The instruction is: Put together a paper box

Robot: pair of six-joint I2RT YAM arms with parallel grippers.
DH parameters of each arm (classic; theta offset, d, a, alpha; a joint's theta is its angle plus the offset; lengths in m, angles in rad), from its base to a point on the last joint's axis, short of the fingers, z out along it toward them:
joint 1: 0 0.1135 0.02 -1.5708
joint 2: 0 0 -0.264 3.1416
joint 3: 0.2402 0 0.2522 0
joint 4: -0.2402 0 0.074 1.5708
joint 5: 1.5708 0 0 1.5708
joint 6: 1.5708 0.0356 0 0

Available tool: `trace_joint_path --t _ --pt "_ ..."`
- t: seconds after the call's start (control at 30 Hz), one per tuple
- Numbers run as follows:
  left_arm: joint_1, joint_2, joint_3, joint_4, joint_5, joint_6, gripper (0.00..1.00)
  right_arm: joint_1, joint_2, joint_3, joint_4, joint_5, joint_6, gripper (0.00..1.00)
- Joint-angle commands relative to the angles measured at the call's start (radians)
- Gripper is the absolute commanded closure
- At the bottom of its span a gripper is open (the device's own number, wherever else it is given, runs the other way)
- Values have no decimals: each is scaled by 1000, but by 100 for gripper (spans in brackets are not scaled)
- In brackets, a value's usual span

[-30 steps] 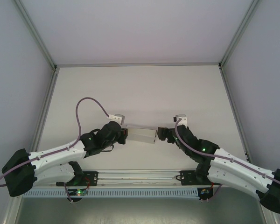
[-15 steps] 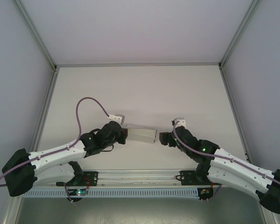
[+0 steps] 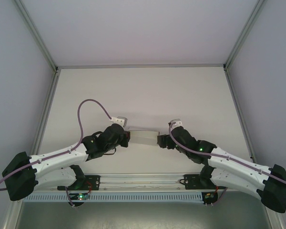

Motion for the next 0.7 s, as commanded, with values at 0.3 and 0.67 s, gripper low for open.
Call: trace_joint_path --t 0.3,0.67 --pt "-29 69 -7 -150 73 2 100 15 61 -69 74 -98 -14 28" --pt "-29 45 -8 -196 28 -24 100 3 -175 -49 -122 107 29 21"
